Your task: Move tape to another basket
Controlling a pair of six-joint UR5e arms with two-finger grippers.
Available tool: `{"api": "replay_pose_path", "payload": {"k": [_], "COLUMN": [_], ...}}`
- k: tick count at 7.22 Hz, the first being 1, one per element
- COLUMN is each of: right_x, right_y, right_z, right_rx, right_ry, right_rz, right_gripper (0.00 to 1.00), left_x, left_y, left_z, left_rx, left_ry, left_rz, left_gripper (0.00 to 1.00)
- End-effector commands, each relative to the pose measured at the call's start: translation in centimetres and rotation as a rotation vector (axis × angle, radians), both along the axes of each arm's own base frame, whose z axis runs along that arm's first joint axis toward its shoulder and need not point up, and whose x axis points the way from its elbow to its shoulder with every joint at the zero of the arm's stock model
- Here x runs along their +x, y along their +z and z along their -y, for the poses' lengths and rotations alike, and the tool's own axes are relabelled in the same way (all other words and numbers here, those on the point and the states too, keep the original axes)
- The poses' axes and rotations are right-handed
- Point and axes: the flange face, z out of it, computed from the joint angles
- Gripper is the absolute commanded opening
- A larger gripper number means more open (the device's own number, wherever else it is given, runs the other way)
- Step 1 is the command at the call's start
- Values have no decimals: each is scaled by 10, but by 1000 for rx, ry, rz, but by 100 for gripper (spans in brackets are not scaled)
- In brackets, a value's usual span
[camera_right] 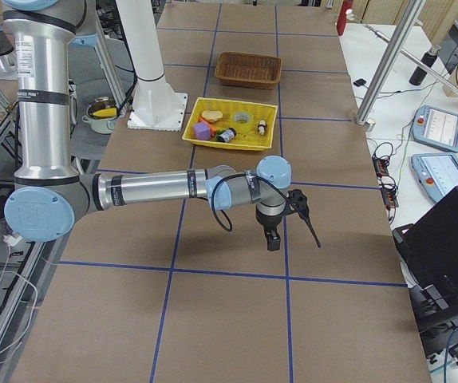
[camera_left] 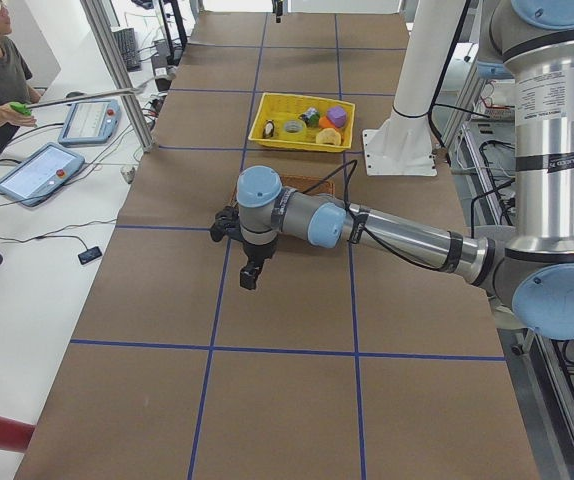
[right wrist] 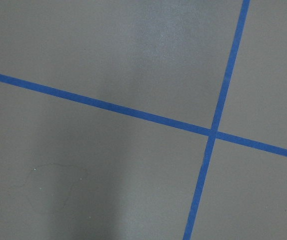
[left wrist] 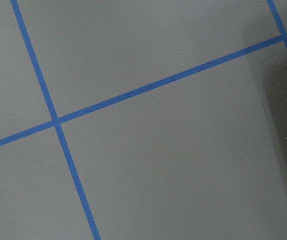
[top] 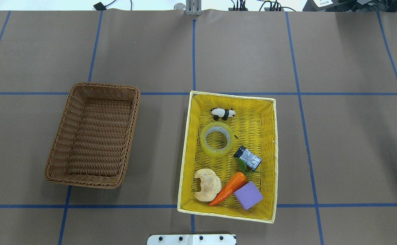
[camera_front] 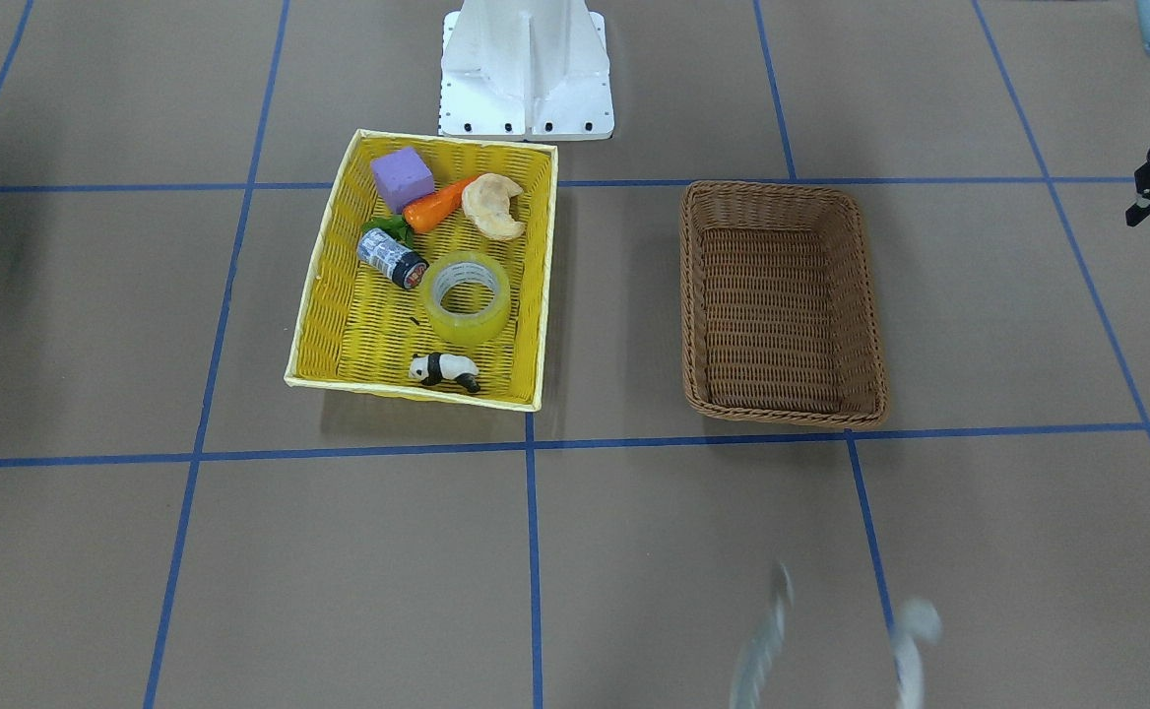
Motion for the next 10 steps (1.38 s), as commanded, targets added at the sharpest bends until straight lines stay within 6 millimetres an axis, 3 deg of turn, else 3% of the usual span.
{"api": "replay_pose_path", "payload": {"k": [1, 6, 10], "right_x": [0, 0, -1], "right_y": [-1, 1, 7], "right_z": [0, -1, -3], "right_rx": [2, -2, -17], "right_ry": [0, -2, -3], "right_rz": [0, 1, 6], "right_gripper": [100, 100, 100], "left_x": [-2, 6, 7], "left_y": [2, 13, 4], "left_z": [-2, 0, 2], "left_rx": [37, -34, -51], "left_ry": [0, -1, -37], "left_rz": [23, -29, -46], "left_gripper": [98, 98, 98]}}
